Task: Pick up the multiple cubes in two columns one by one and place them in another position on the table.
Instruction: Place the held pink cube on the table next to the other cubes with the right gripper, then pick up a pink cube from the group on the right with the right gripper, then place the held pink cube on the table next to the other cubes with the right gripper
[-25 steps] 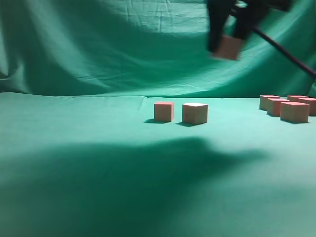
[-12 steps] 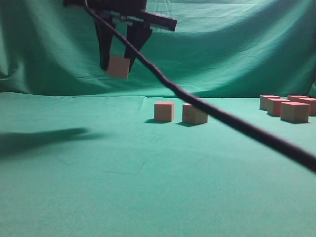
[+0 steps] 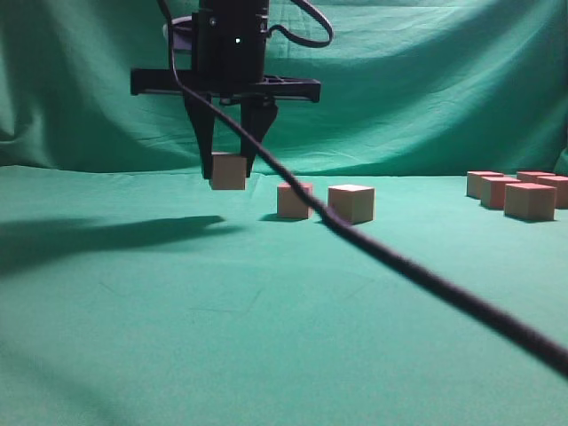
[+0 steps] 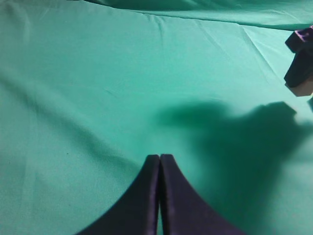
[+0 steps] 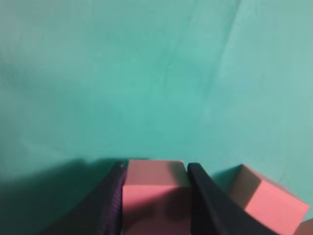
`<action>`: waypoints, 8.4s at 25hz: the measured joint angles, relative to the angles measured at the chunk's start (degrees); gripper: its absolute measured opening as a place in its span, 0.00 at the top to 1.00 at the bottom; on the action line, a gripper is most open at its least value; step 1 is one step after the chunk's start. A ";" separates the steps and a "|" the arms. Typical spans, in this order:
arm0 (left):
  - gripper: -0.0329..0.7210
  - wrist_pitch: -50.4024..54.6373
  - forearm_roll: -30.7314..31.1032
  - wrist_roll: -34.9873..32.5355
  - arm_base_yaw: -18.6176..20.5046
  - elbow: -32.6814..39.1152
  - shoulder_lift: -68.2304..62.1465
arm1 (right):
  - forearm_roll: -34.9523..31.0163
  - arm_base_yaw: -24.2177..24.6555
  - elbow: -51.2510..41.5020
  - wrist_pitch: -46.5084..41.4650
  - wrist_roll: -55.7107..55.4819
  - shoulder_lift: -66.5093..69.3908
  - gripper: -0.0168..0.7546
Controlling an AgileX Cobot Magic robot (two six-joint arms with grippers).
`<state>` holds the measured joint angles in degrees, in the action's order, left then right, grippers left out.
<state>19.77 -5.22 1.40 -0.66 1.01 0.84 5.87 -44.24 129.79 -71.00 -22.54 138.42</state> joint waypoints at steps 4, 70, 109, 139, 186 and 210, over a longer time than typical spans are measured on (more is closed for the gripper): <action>0.96 0.00 0.00 0.00 0.00 0.00 0.00 | 1.18 0.00 0.00 0.00 -0.44 0.79 0.62; 0.96 0.00 0.00 0.00 0.00 0.00 0.00 | 5.51 0.19 14.40 0.01 9.86 0.31 0.50; 0.96 0.00 0.00 0.00 0.00 0.00 0.00 | -2.30 40.72 -66.01 20.08 11.45 -44.07 0.50; 0.96 0.00 0.00 0.00 0.00 0.00 0.00 | -5.02 40.72 -65.79 31.36 18.28 -32.89 0.63; 0.96 0.00 0.00 0.00 0.00 0.00 0.00 | -3.45 -2.93 -11.69 1.76 -4.33 -6.50 0.63; 0.96 0.00 0.00 0.00 0.00 0.00 0.00 | -4.86 -2.93 -11.55 4.95 -6.67 -4.03 0.63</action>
<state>19.77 -5.22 1.40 -0.66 1.01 0.84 1.01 -47.17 118.23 -66.05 -29.21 134.39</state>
